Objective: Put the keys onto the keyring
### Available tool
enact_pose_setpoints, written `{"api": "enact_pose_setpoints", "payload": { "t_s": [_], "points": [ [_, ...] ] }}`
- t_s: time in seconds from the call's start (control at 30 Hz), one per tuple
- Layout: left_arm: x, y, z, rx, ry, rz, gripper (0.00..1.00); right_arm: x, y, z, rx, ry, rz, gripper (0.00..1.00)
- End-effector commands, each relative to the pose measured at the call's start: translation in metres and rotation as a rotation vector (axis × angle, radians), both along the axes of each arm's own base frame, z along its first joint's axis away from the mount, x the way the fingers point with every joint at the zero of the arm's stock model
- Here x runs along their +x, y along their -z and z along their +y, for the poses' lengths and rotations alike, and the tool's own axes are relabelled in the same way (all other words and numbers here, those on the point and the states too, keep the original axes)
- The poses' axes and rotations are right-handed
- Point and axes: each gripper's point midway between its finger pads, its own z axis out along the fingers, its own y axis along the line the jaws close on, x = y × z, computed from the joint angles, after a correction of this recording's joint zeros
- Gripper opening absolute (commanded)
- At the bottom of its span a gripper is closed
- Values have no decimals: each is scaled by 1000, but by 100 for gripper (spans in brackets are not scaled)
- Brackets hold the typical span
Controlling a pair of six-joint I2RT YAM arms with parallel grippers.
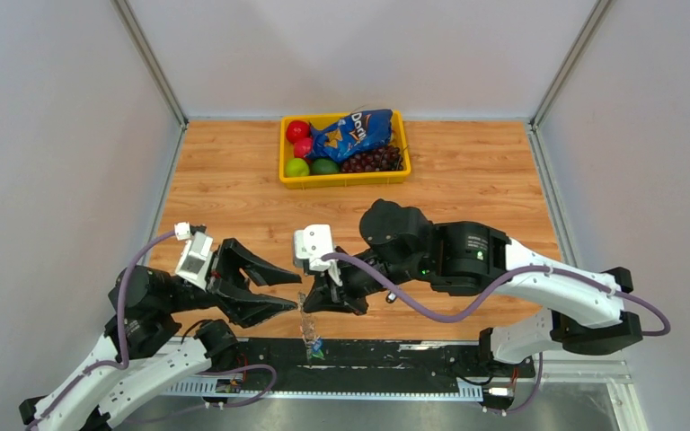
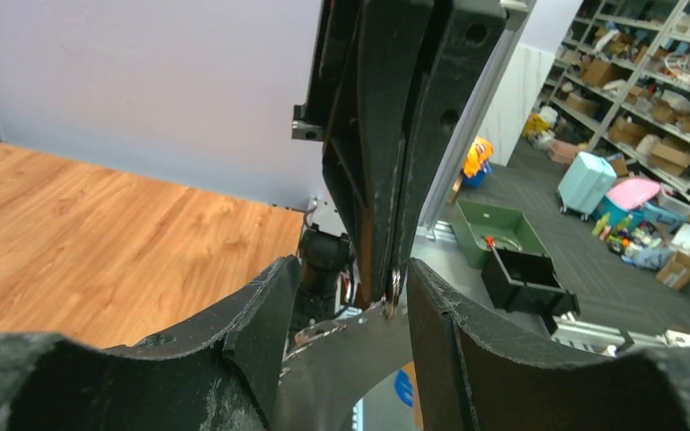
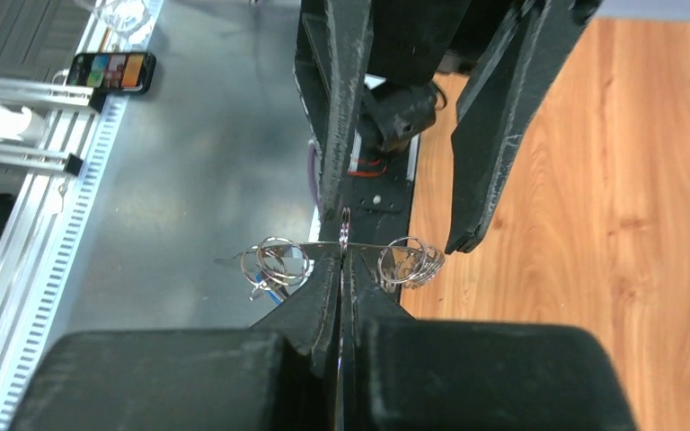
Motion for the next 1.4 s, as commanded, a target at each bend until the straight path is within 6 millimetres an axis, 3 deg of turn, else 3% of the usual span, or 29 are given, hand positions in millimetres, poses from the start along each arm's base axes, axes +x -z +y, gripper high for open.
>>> {"api": "enact_pose_setpoints", "payload": {
  "t_s": [0.0, 0.27, 0.6, 0.8, 0.9, 1.07, 1.13, 1.37],
  "points": [
    [-18, -4, 4, 37, 72, -62, 58, -7, -6, -5, -28, -45, 16, 0],
    [-31, 5, 8, 94, 140, -75, 57, -8, -4, -2, -50, -60, 39, 0],
    [-28, 17, 7, 148, 124, -52, 56, -3, -1, 5, -62, -32, 41, 0],
    [-25, 20, 5, 161, 117, -45, 48, -1, -3, 7, -57, -25, 39, 0],
    [-24, 21, 5, 165, 117, -43, 40, -1, -3, 6, -57, -23, 37, 0],
    [-22, 24, 3, 175, 112, -35, 8, -1, -5, 6, -53, -22, 37, 0],
    [-21, 25, 2, 179, 107, -32, 1, -1, -3, 6, -57, -23, 40, 0],
    [-11, 21, 3, 136, 47, -54, 0, 1, -3, 3, -11, 2, 43, 0]
  ]
}}
